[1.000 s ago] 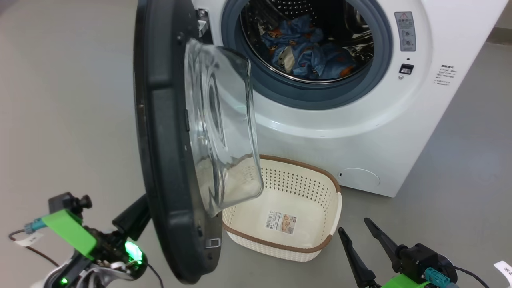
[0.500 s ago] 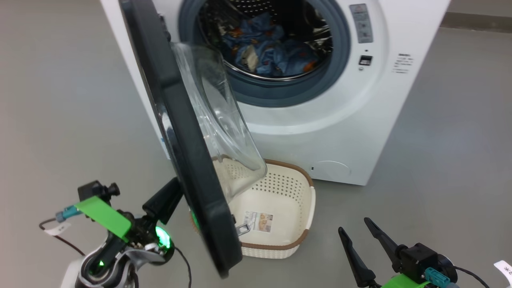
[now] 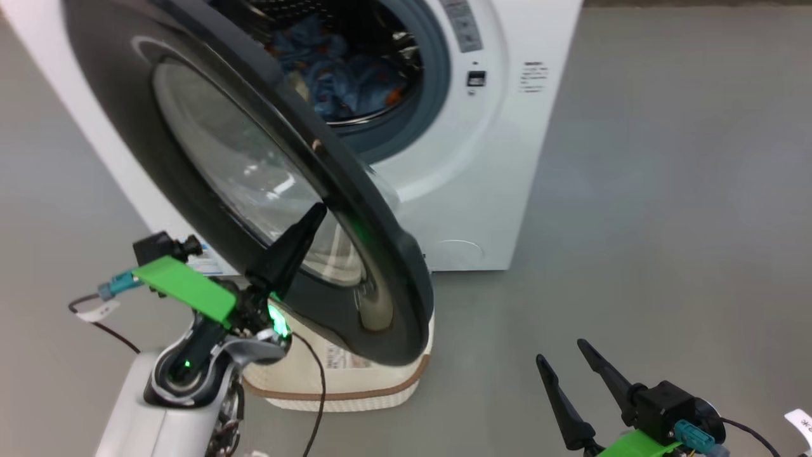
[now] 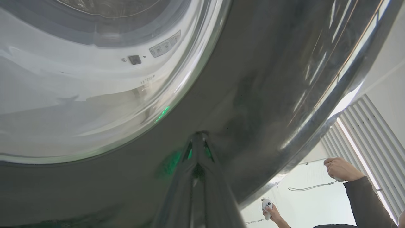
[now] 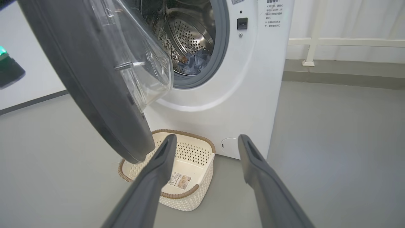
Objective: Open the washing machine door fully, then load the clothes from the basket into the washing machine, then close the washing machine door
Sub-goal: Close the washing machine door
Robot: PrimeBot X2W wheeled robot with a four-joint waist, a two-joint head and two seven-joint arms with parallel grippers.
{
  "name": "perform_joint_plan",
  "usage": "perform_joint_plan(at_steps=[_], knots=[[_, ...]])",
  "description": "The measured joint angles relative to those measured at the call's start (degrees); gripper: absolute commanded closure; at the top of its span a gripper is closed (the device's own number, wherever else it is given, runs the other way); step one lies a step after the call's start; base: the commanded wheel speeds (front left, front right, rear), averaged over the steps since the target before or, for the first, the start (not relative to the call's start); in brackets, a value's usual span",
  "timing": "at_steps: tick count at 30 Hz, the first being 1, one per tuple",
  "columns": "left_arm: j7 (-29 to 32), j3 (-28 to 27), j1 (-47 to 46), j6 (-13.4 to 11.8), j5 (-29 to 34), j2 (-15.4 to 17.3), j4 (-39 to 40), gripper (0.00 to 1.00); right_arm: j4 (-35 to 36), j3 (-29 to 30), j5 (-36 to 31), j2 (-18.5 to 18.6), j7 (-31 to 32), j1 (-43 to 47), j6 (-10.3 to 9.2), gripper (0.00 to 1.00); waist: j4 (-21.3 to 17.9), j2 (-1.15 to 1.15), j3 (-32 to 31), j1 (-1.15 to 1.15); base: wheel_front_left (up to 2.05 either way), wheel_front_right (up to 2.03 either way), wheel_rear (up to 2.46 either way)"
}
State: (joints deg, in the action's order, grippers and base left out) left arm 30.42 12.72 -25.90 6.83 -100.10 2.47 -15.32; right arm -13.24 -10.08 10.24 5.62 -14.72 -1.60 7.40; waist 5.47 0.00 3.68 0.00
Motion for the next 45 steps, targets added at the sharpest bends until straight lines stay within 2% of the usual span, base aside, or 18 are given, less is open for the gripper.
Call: perform_joint_plan(at_steps=[11, 19, 24, 31, 32, 33, 34, 36, 37, 45], knots=[[-6.7, 0.0, -10.3, 0.0, 2.4, -0.6, -7.6, 1.0, 0.5, 0.2, -0.1, -0.2, 0.0, -2.3, 0.0, 0.0, -7.6, 0.0, 2.9, 0.0, 0.0, 0.0, 0.0], [-10.1, -0.5, -15.9, 0.1, 4.4, -0.7, -13.2, 1.0, 0.5, 0.5, -0.1, -0.4, 0.0, -3.2, 0.0, 0.0, -10.5, 0.0, 4.9, 0.0, 0.0, 0.0, 0.0], [-11.6, -0.6, -17.2, 0.1, 5.8, -0.9, -15.6, 1.0, 0.5, 0.9, -0.2, -0.7, 0.0, -3.3, 0.0, 0.0, -11.3, 0.0, 5.3, 0.0, 0.0, 0.0, 0.0], [-14.1, 1.1, -17.0, 0.1, 10.8, -0.7, -15.7, 1.0, 0.5, 1.6, -0.2, -0.9, 0.0, -3.3, 0.0, 0.0, -9.7, 0.0, 4.5, 0.0, 0.0, 0.0, 0.0], [-14.9, 2.2, -16.7, 0.1, 12.5, -0.3, -15.3, 0.91, 0.5, 1.6, -0.2, -0.9, 0.0, -3.3, 0.0, 0.0, -9.4, 0.0, 4.3, 0.0, 0.0, 0.0, 0.0], [-16.0, 3.3, -16.1, 0.1, 14.4, 0.1, -14.7, 0.73, 0.5, 1.7, -0.2, -0.9, 0.0, -3.2, 0.0, 0.0, -9.1, 0.0, 4.1, 0.0, 0.0, 0.0, 0.0], [-17.1, 4.4, -15.3, 0.1, 16.0, 0.6, -14.0, 0.6, 0.5, 1.8, -0.2, -0.9, 0.0, -3.2, 0.0, 0.0, -8.8, 0.0, 3.8, 0.0, 0.0, 0.0, 0.0], [-19.8, 6.0, -13.1, 0.1, 18.3, 1.5, -12.7, 0.17, 0.4, 2.1, -0.2, -0.8, 0.0, -3.1, 0.0, 0.0, -8.1, 0.0, 3.2, 0.0, 0.0, 0.0, 0.0], [-21.7, 7.1, -11.8, 0.1, 20.1, 2.0, -12.3, 0.0, 0.4, 2.4, -0.2, -0.8, 0.0, -3.1, 0.0, 0.0, -7.7, 0.0, 2.9, 0.0, 0.0, 0.0, 0.0], [-36.5, 14.2, -3.4, 0.4, 33.5, 6.0, -14.2, 0.0, 0.5, 3.5, -0.2, -0.7, 0.0, -1.5, 0.0, 0.0, -4.5, 0.0, -0.1, 0.0, 0.0, 0.0, 0.0]])
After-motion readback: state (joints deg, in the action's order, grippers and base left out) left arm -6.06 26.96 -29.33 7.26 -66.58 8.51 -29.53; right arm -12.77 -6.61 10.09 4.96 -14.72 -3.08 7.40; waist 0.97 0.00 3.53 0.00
